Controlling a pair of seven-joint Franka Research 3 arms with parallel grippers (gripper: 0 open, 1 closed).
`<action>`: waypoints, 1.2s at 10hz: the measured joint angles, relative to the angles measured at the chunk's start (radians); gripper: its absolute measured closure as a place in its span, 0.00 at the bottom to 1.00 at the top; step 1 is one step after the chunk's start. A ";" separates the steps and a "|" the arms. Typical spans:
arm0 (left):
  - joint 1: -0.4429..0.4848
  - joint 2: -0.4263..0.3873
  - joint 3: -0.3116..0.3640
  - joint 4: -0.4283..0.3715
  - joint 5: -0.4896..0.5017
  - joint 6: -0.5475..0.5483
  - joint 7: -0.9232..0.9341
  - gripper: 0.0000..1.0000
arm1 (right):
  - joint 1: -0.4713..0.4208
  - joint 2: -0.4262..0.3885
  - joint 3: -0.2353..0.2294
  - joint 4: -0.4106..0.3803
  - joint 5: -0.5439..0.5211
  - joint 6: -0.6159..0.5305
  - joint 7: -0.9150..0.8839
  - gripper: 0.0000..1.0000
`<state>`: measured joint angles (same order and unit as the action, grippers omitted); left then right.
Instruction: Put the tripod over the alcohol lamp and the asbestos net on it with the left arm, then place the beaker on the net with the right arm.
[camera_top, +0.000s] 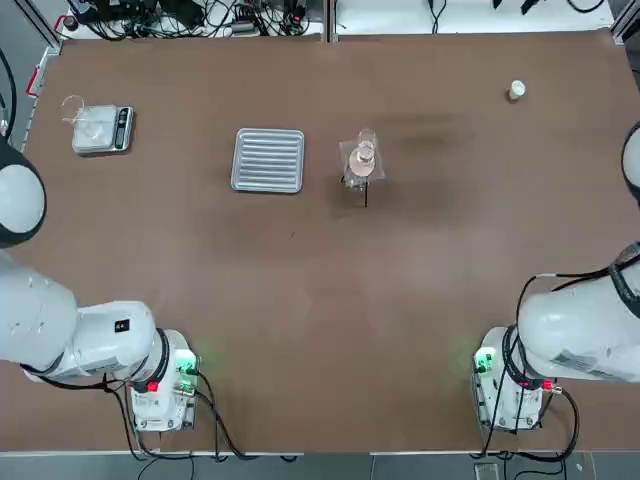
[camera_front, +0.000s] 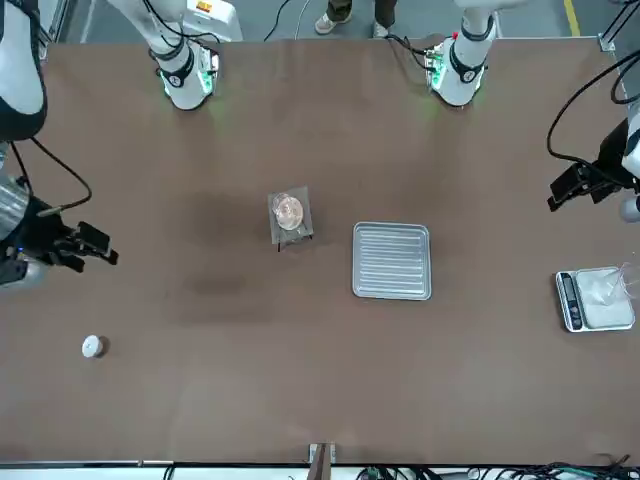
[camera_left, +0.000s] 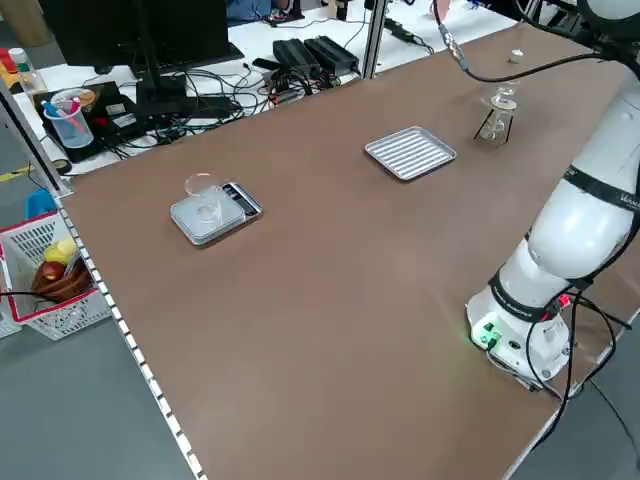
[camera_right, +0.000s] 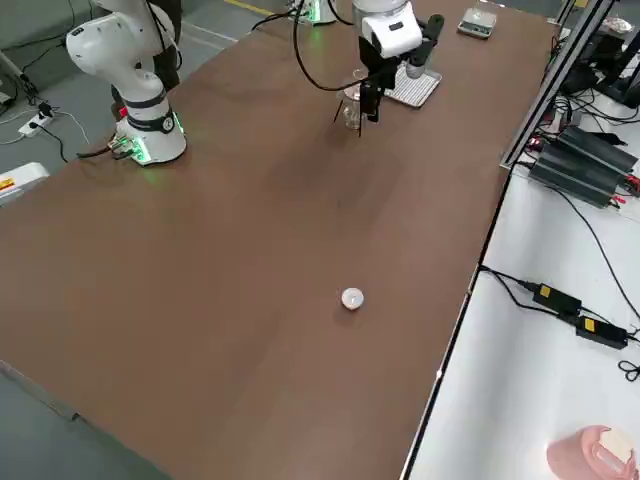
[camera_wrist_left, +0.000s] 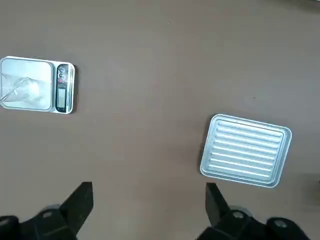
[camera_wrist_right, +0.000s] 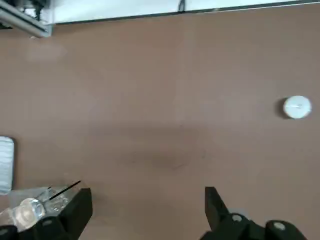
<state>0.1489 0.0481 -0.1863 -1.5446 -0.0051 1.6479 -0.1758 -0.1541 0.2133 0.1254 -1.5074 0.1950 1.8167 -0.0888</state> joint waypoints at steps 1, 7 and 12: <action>-0.001 0.000 -0.003 0.001 0.000 -0.002 0.000 0.01 | 0.037 -0.007 -0.048 0.015 0.000 -0.032 0.000 0.00; -0.006 0.000 -0.010 0.024 0.000 -0.029 0.000 0.01 | 0.153 -0.172 -0.140 -0.045 -0.165 -0.162 0.046 0.00; -0.006 0.000 -0.010 0.040 0.000 -0.030 0.000 0.01 | 0.208 -0.221 -0.150 -0.062 -0.178 -0.170 0.080 0.00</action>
<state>0.1429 0.0481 -0.1965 -1.5041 -0.0051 1.6183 -0.1758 0.0537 -0.0077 -0.0246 -1.5692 0.0174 1.6469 -0.0092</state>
